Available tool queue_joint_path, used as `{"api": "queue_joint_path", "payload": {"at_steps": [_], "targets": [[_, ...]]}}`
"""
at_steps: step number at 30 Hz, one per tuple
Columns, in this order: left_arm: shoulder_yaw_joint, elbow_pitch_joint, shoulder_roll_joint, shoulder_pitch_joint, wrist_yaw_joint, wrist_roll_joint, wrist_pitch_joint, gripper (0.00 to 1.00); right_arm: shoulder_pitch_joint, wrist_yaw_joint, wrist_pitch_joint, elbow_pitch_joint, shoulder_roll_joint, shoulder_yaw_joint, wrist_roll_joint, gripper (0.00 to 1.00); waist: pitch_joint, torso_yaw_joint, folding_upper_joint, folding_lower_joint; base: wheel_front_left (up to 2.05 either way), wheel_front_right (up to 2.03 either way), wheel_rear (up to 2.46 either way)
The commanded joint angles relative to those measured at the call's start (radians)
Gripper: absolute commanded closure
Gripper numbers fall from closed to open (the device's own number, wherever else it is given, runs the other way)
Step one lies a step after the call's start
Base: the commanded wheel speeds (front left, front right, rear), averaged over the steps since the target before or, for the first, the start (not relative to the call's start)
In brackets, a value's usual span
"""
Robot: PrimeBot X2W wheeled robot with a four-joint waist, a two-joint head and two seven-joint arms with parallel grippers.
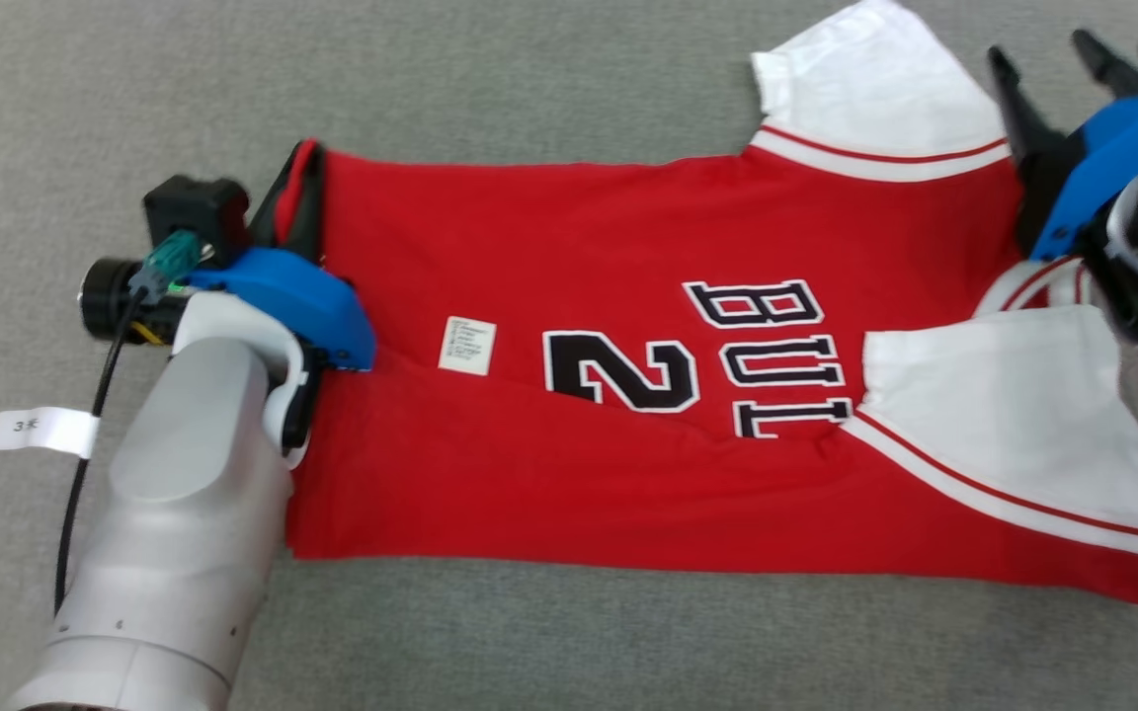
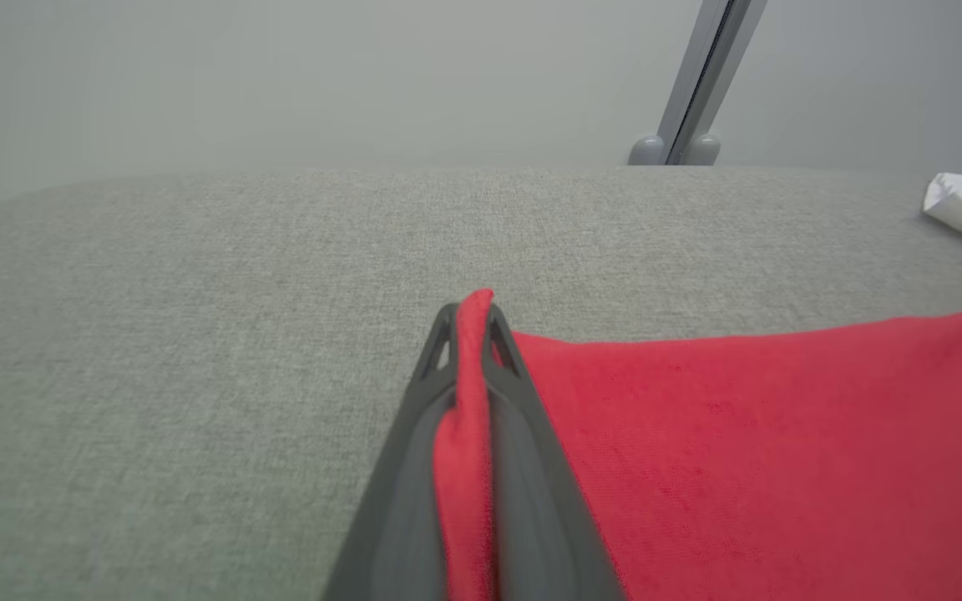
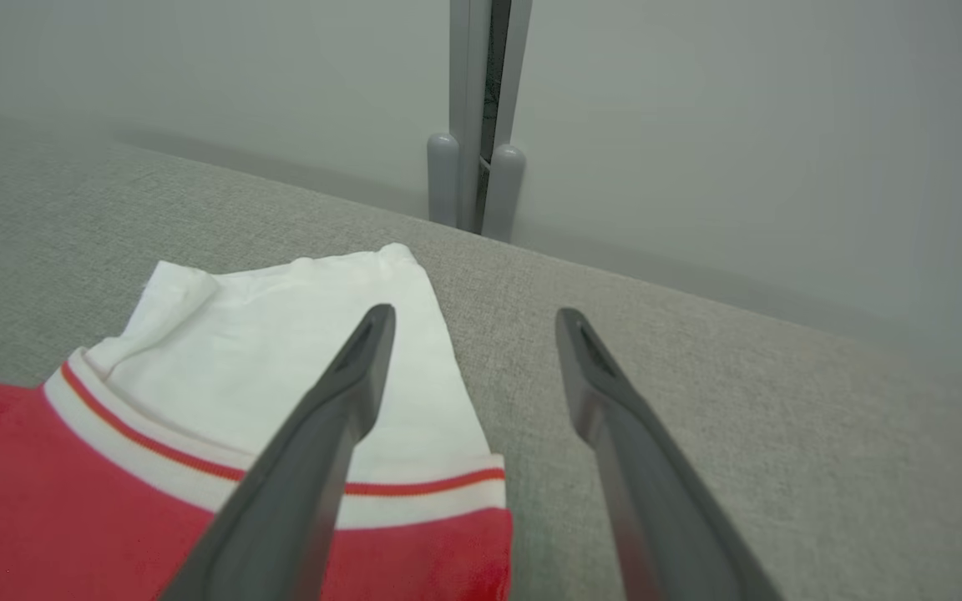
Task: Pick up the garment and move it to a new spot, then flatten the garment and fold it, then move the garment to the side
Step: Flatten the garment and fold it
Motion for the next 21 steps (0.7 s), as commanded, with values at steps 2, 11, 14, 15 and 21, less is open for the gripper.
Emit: {"api": "queue_joint_path", "payload": {"at_steps": [2,11,14,15,21], "targets": [[-0.026,-0.078,-0.020,-0.007,-0.001,-0.001,-0.005,1.00,-0.083,0.000,0.076,0.049,-0.035,-0.015,-0.007,0.00,0.042,0.069,-0.0001,-0.0001,0.00,0.00,0.00],[-0.117,-0.234,-0.069,0.036,-0.001,-0.025,-0.005,1.00,-0.238,0.000,0.215,0.170,-0.087,-0.051,-0.030,0.00,0.109,0.195,-0.0001,-0.0001,0.00,0.00,0.00],[-0.134,-0.255,-0.073,0.045,-0.001,-0.034,-0.005,1.00,-0.253,0.000,0.239,0.197,-0.088,-0.059,-0.036,0.00,0.119,0.216,-0.0001,-0.0001,0.00,0.00,0.00],[-0.142,-0.264,-0.075,0.045,-0.001,-0.037,-0.005,1.00,-0.260,0.000,0.250,0.209,-0.084,-0.070,-0.041,0.00,0.124,0.224,-0.0001,-0.0001,0.00,0.00,0.00],[-0.175,-0.293,-0.081,0.054,-0.001,-0.061,-0.005,1.00,-0.271,0.000,0.301,0.267,-0.060,-0.097,-0.077,0.29,0.140,0.248,-0.0001,-0.0001,0.00,0.00,0.00]]}}
